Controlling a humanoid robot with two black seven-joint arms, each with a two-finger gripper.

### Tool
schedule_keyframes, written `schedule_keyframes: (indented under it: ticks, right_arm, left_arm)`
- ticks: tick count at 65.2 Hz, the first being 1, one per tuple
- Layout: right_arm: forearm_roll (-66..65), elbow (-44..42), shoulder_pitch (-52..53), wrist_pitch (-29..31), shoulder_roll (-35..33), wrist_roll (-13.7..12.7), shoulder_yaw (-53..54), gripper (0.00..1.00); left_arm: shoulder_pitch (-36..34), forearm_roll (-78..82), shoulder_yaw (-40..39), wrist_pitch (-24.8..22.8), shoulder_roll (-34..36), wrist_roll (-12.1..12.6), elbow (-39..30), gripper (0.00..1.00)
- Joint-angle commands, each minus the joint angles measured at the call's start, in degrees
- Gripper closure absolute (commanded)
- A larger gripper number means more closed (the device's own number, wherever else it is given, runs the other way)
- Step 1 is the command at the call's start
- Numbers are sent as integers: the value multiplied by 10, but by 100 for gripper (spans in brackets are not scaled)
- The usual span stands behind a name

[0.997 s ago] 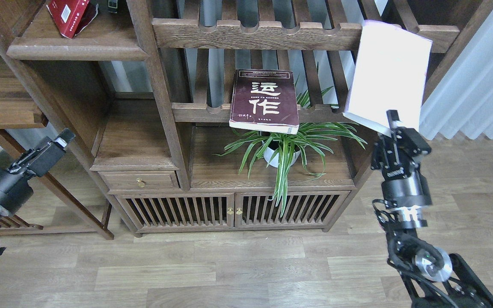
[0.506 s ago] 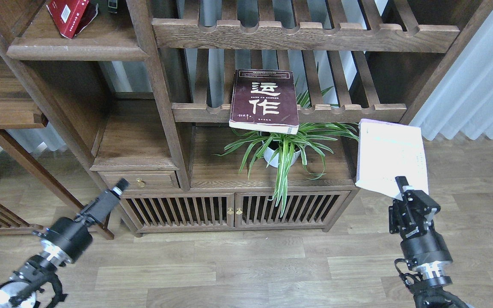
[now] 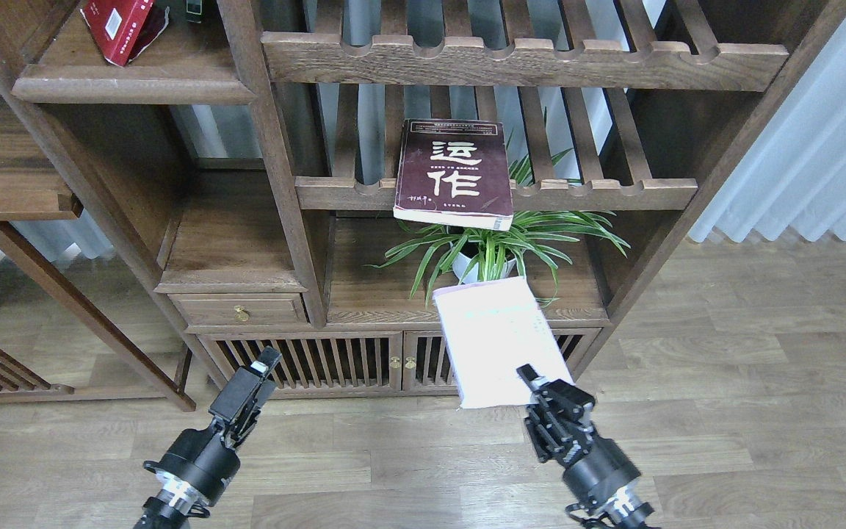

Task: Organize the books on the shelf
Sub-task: 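Grasp the white book with the left gripper, holding it with both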

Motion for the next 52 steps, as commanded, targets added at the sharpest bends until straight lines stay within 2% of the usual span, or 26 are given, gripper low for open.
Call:
schedule_keyframes:
  ticks: [1,11,21,47,52]
  right_arm:
    - [-1,-1,1,0,13,-5,-13,94]
    - [-1,0,-1,0,14,-11,-34,94]
    - [-2,2,-5,0,15,-28,-59,94]
    - [-7,2,-4,0,26,-30,-67,94]
    - [-11,3,-5,0,27,-30,-67,94]
  left_arm:
    - [1,-3,15,0,-5,0,1,5]
    - [3,-2,27,0,-5,0,8,7]
    - [3,-3,39,0,-5,0,13,9]
    - [12,-2,68,0,-5,-1,32,14]
    - [12,-2,68,0,-5,-1,34,18]
